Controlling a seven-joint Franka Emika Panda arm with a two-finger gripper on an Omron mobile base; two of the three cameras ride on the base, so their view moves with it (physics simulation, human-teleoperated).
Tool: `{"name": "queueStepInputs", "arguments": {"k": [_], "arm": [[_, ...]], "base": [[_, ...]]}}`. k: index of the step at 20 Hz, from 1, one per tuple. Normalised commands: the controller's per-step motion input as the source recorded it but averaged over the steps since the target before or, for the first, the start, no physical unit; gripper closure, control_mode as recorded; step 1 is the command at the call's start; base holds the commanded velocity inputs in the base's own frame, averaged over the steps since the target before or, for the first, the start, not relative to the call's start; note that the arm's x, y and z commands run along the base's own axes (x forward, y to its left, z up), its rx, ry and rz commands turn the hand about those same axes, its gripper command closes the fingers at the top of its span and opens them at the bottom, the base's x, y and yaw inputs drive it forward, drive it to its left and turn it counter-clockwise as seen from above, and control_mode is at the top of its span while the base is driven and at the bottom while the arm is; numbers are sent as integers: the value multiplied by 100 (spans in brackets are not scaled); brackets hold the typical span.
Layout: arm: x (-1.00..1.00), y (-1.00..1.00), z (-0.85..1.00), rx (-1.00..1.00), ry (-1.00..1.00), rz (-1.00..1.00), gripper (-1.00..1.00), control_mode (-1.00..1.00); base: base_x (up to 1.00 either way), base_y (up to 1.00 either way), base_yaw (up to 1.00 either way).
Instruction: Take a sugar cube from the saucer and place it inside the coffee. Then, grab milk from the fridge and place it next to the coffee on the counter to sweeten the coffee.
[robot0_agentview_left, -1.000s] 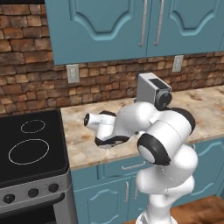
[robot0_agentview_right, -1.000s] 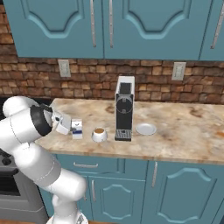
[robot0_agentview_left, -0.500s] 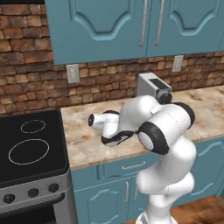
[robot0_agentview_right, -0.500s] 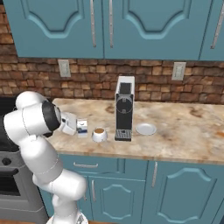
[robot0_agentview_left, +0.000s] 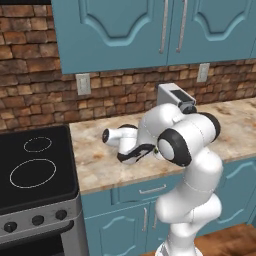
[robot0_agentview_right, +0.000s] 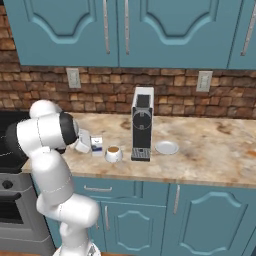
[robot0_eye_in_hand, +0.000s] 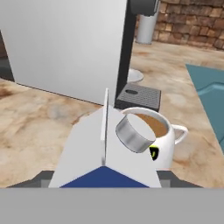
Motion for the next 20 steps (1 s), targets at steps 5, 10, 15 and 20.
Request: {"name": "queueStepInputs", "arguments": {"k": [5,10,15,20], "arm": [[-4,6,0,0,0,0,-100,-100],[-24,24,2,0,-6,0,-100,-100],[-34,37,6,-1,-8,0,-100,-100],[-48,40,20,-1,-12,-2,-100,-100]], "base": [[0,0,0],[0,0,0],[0,0,0],[0,0,0]]}}
